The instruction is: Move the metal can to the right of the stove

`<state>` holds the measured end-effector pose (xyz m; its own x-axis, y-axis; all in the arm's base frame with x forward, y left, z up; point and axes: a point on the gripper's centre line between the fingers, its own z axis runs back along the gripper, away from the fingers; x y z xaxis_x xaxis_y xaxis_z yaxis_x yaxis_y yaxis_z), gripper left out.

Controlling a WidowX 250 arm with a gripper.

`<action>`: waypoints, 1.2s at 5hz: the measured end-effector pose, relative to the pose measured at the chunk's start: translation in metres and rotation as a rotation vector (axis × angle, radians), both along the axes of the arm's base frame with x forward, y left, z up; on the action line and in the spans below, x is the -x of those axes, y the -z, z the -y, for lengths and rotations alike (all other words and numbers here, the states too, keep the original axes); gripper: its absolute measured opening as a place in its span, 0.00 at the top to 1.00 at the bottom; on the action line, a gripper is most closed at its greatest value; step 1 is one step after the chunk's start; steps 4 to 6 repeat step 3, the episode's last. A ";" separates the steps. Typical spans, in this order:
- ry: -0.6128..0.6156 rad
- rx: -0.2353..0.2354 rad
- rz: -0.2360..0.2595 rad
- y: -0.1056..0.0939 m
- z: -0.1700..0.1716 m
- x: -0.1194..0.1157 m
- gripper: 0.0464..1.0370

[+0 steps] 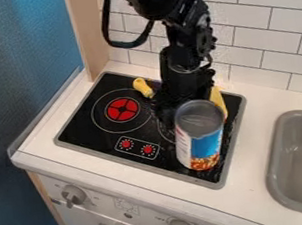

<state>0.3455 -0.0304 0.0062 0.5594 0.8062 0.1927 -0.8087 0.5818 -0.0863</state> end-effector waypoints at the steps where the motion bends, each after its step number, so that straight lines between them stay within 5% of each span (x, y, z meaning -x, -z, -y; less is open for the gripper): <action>1: -0.012 -0.011 0.006 -0.007 -0.005 0.000 0.04; 3: -0.061 -0.026 0.082 -0.061 -0.022 0.002 0.04; 6: -0.061 -0.026 0.082 -0.061 -0.022 0.002 0.04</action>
